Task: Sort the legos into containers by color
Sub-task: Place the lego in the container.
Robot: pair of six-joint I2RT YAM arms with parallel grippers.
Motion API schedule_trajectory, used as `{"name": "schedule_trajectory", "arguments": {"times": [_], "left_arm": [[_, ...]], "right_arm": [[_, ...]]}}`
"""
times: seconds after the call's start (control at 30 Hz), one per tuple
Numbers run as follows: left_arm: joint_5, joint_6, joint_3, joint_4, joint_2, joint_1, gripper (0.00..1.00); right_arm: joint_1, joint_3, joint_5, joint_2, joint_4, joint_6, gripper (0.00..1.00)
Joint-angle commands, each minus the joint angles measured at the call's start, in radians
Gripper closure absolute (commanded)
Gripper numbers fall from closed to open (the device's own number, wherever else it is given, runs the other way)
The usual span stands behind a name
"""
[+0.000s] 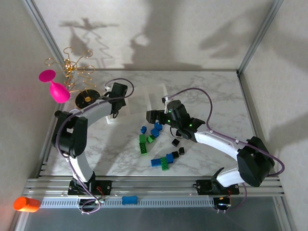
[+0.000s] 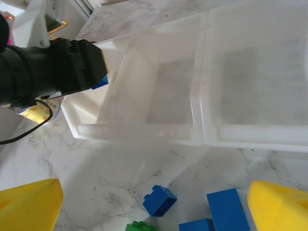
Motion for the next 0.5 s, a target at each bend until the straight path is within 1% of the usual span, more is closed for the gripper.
{"name": "schedule_trajectory", "arguments": {"times": [0.0, 0.07, 0.3, 0.47], "left_arm": [[0.017, 0.076, 0.040, 0.033, 0.037, 0.016, 0.57], [0.019, 0.080, 0.054, 0.026, 0.061, 0.025, 0.56], [0.081, 0.088, 0.064, 0.019, 0.091, 0.040, 0.50], [0.077, 0.081, 0.081, -0.004, 0.085, 0.040, 0.49]], "right_arm": [[0.007, -0.002, 0.032, -0.028, 0.008, 0.008, 0.01], [0.007, -0.002, 0.034, -0.027, 0.010, 0.009, 0.01], [0.007, 0.000, 0.040, -0.027, 0.011, 0.007, 0.01], [0.007, 0.011, 0.049, -0.032, 0.001, -0.006, 0.01]]}}
